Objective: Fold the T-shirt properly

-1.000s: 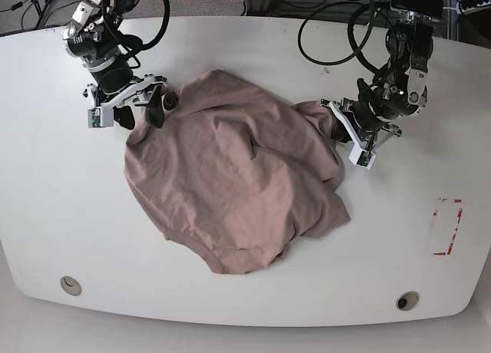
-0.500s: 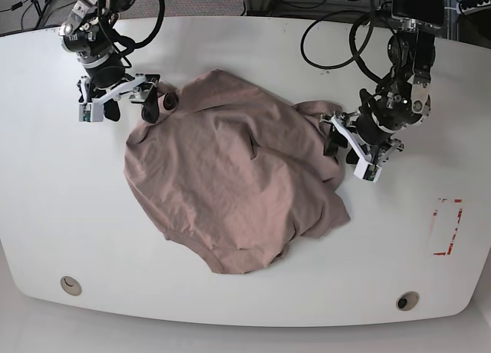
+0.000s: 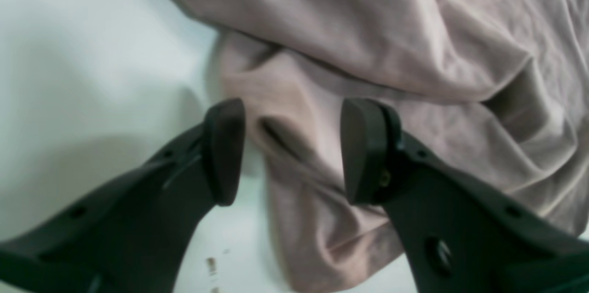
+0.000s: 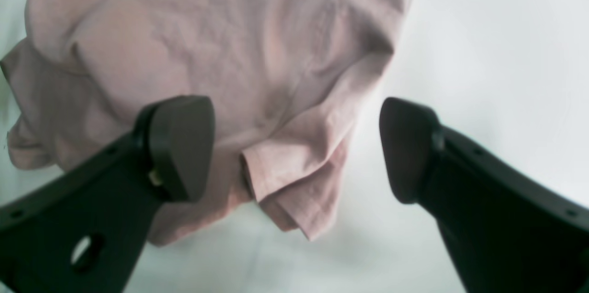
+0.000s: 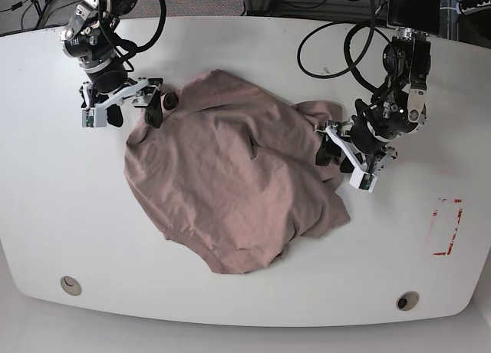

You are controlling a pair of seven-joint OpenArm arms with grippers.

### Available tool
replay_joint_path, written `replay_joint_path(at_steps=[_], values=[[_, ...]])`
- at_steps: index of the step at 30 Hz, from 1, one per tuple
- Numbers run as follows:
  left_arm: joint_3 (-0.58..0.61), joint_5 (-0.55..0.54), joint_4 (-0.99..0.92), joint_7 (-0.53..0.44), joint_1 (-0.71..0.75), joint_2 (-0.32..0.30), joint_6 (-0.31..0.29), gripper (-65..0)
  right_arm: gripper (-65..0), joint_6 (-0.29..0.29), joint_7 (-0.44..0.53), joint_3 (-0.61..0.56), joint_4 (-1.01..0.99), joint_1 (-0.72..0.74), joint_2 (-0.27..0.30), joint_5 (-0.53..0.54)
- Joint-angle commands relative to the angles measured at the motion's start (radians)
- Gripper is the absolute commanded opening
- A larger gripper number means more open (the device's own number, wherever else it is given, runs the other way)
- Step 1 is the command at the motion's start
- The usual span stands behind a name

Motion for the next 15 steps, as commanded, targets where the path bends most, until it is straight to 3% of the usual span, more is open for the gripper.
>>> replay_joint_path(at_steps=[1,5,15], values=[[-0.001,-0.005,0.016,-0.016,-0.027,0.007,-0.010,-31.4,-10.3,0.008,0.027,-0.007,0.024,0.012,0.010,0.017],[-0.007,-0.001,0.016,-0.002,-0.010,0.045,-0.016,-26.6,-10.5,0.006,0.026,-0.021,0.012,0.023,0.009,0.018],[0.003,-0.012,-0.015,0.003,-0.003,0.058,-0.011,-26.0,-12.4,0.004,0.029,-0.012,-0.037,0.023,0.015,0.021]])
